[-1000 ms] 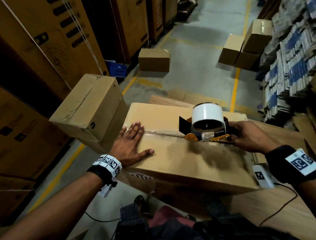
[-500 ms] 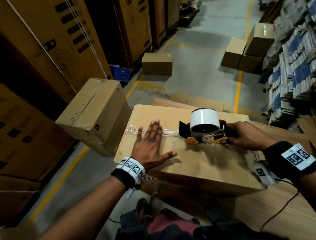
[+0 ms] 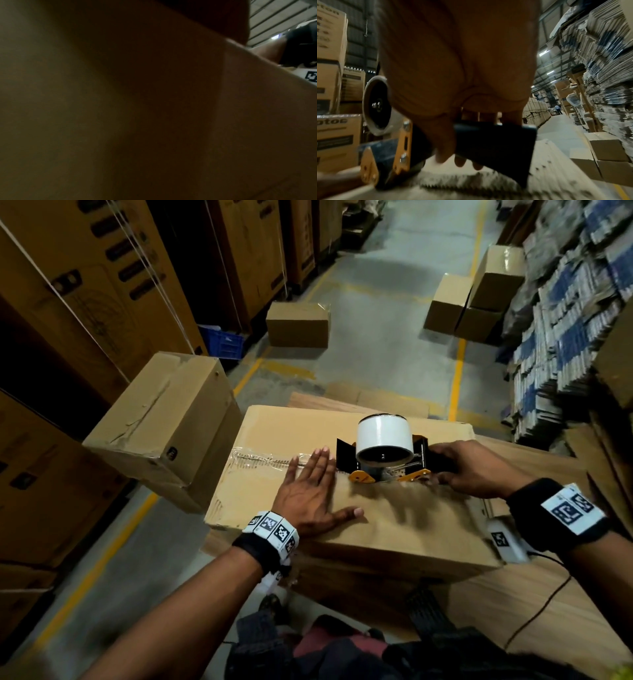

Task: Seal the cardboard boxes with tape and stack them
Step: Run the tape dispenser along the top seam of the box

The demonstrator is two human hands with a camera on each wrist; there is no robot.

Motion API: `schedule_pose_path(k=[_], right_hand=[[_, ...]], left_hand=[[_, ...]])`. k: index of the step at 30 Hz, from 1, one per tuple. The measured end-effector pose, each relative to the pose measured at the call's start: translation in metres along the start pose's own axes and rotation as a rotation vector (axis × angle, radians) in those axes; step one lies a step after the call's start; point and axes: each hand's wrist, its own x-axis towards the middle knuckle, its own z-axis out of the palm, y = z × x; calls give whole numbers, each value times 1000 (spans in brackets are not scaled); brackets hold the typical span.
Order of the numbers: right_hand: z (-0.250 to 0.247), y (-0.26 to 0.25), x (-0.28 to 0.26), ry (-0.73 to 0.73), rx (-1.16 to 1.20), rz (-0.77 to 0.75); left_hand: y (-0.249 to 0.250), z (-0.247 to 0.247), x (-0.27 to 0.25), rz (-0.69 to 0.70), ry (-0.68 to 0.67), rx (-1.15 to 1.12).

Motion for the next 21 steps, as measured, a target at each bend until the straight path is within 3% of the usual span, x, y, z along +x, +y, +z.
schedule_pose_path(k=[12,21], right_hand=[[-8,10,-16,5,65,-42],[-32,82,-69,51,42,200]], left_hand=[[2,-3,-5,6,-3,39],[-7,1,-4,28,8,46]])
